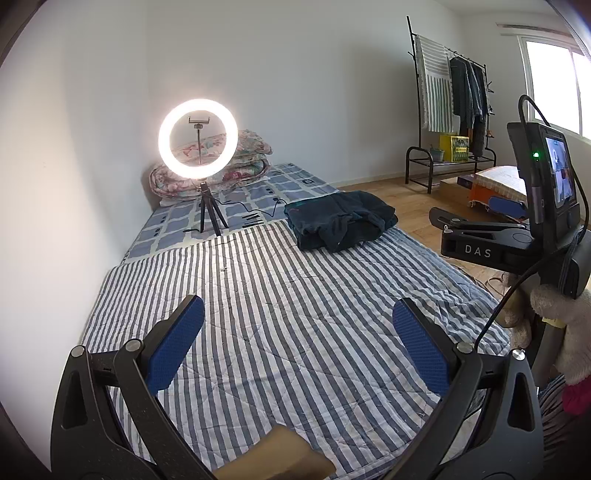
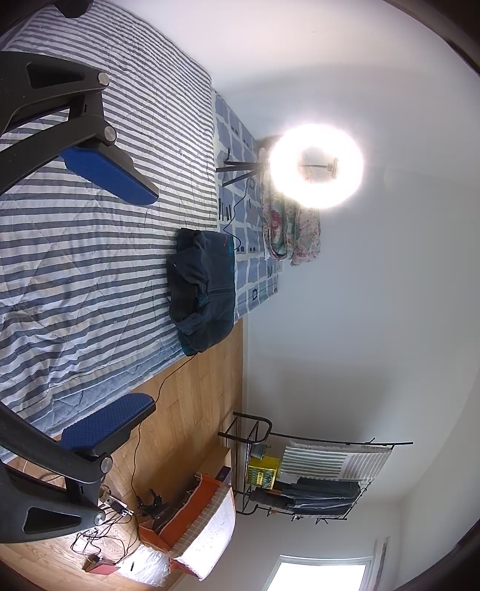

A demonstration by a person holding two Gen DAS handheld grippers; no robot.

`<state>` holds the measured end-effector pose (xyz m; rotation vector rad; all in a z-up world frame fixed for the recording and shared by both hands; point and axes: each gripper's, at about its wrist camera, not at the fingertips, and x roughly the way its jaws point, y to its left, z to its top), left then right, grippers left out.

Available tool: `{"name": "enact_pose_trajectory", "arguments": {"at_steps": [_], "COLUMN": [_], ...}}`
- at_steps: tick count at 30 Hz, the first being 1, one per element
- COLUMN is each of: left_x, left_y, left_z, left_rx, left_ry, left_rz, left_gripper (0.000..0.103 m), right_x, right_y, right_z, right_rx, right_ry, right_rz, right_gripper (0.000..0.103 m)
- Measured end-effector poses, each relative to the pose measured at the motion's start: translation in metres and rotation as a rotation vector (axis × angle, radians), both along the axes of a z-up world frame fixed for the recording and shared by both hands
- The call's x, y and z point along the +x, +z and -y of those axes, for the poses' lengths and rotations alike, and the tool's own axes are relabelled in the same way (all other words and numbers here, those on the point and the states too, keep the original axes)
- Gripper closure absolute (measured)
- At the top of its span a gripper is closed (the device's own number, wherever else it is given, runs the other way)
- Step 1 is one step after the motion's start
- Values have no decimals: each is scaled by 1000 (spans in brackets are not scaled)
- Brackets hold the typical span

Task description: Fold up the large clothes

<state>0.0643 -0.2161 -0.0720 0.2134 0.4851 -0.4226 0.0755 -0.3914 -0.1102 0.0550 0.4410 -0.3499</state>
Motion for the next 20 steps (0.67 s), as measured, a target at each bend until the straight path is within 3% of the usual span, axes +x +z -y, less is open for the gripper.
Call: {"name": "enact_pose_trajectory", "arguments": {"at_steps": [20], "left_x": [-4], "left_y": [-1], "left_z": [-2], "left_rx": [1], "left_ry": [-10], "left_rz": [14], "left_gripper": [0], "right_x": [2], "right_y": [0], "right_z": [4], "right_rx": [-3], "right_ry": [12], "right_rz": [-8], "right_gripper": [0]}}
